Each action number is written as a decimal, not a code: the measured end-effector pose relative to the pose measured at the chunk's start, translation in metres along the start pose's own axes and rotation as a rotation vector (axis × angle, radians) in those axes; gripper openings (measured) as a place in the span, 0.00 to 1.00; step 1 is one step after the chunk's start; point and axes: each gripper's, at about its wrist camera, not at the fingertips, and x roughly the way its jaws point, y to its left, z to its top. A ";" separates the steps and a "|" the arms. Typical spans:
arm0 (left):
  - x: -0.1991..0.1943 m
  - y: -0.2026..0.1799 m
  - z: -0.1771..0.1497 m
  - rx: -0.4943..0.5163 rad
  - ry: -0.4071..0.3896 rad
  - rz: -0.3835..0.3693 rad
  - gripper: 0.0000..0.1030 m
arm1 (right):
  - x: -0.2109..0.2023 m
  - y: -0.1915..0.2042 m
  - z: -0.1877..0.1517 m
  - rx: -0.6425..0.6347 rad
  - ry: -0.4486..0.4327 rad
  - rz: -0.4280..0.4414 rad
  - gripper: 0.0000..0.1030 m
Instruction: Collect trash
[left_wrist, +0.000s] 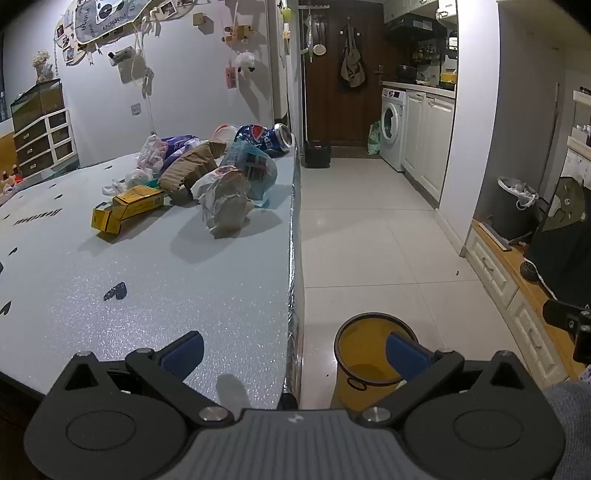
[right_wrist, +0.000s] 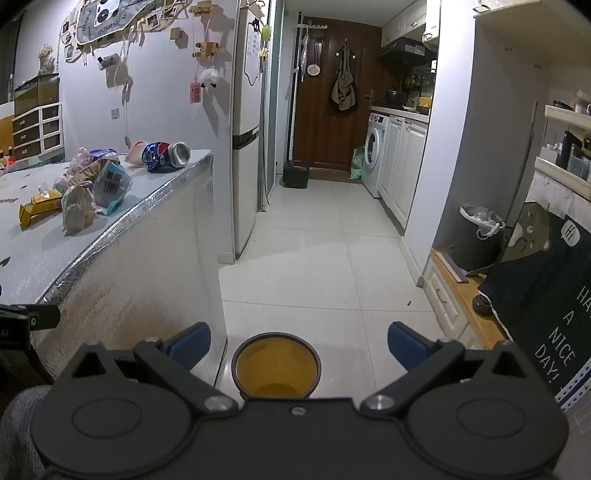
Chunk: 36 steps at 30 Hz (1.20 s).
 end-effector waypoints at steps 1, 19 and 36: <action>0.000 0.000 0.000 -0.001 0.001 -0.001 1.00 | 0.000 0.000 0.000 0.000 0.000 -0.001 1.00; 0.000 0.000 0.000 -0.001 -0.002 0.000 1.00 | -0.002 0.001 0.000 -0.005 -0.002 -0.004 1.00; -0.002 0.000 0.002 0.001 -0.005 0.002 1.00 | -0.002 0.001 0.001 -0.008 -0.004 -0.004 1.00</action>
